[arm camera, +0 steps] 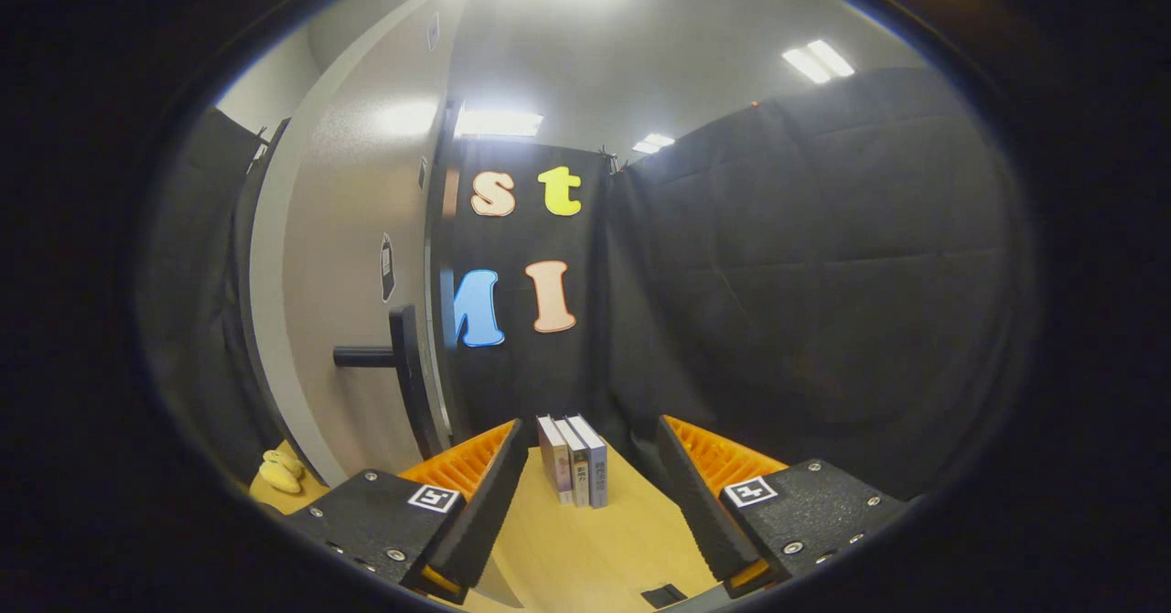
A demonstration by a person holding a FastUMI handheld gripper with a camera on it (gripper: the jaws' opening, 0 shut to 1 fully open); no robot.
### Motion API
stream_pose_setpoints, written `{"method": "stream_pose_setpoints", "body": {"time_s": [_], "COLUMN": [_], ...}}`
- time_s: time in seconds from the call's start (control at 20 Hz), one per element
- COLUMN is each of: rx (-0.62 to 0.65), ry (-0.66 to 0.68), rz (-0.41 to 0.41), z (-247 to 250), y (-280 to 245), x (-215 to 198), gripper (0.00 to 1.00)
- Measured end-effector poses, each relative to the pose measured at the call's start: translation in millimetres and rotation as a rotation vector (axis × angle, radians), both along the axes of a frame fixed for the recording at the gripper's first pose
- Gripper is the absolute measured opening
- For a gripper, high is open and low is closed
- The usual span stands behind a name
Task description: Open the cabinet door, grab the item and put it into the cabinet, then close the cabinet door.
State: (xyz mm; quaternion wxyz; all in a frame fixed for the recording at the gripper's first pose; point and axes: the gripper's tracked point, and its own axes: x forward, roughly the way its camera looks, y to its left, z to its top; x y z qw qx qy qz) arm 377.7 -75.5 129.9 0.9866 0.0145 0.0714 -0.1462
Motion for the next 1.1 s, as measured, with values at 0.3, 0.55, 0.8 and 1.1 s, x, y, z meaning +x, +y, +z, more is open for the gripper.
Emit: {"method": "stream_pose_setpoints", "body": {"time_s": [0.3, 0.55, 0.8, 1.1], "rx": [-0.018, -0.050, -0.024, -0.028], "ry": [-0.007, -0.011, -0.015, -0.005], "rz": [0.103, 0.183, 0.251, 0.355], "z": [-1.6, 1.9, -2.9, -11.9], "y": [72.9, 132.8, 178.6, 235.6], "x": [0.5, 8.0, 24.5, 52.9], "gripper": [0.89, 0.89, 0.89, 0.90]}}
